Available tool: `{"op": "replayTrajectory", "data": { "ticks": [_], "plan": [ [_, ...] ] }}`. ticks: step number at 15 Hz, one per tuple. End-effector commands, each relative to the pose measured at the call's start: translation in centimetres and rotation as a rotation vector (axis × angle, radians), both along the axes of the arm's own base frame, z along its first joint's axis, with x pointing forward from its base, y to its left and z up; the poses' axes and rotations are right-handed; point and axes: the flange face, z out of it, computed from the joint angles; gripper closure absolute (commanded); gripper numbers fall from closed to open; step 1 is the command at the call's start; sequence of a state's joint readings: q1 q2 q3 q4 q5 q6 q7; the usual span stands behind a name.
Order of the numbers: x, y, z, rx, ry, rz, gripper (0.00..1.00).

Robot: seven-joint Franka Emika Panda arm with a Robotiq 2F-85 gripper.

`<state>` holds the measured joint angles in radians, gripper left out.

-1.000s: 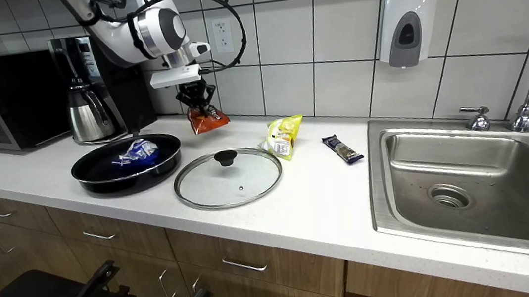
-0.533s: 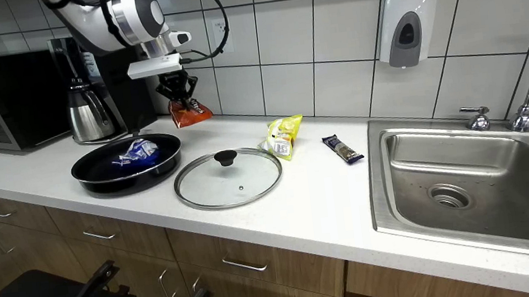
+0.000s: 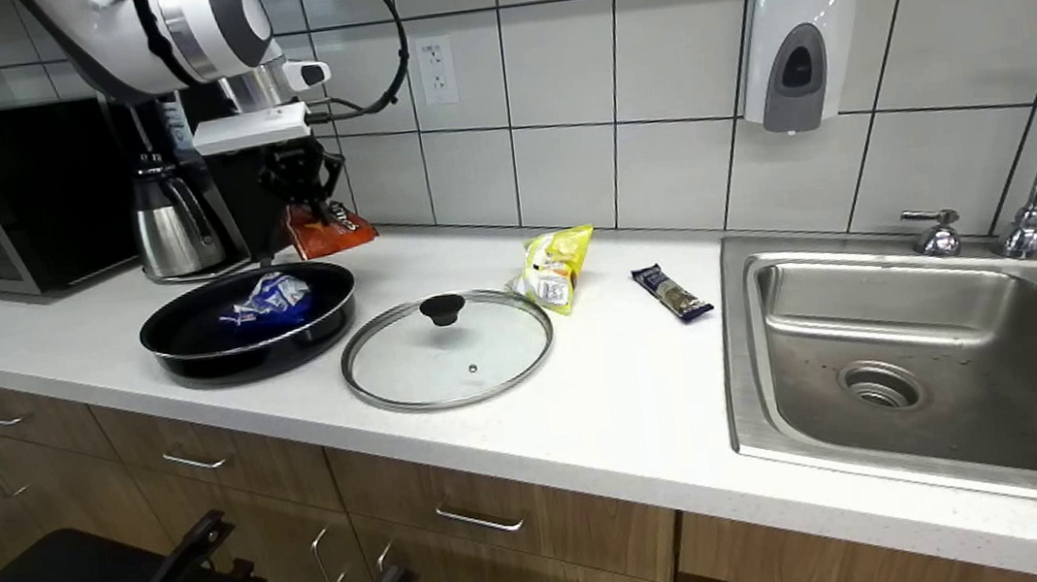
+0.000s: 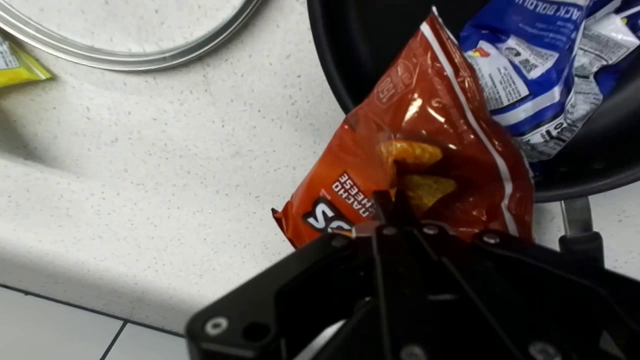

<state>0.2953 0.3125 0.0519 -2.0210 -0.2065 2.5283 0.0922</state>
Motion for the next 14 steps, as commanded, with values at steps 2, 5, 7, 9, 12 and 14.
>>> {"op": "replayTrajectory", "data": {
  "ticks": [2,5,7,9,12,14],
  "plan": [
    [-3.7,-0.5,0.8,-0.022,0.035,0.010,1.00],
    [-5.5,-0.1,0.4,-0.034,0.065,0.033,1.00],
    [-6.8,0.0,0.1,-0.044,0.091,0.040,1.00],
    [-7.9,0.1,-0.1,-0.041,0.114,0.049,1.00],
    [-9.0,0.0,-0.7,-0.056,0.144,0.048,1.00],
    [-9.5,-0.4,-1.2,-0.067,0.159,0.046,1.00]
  ]
}}
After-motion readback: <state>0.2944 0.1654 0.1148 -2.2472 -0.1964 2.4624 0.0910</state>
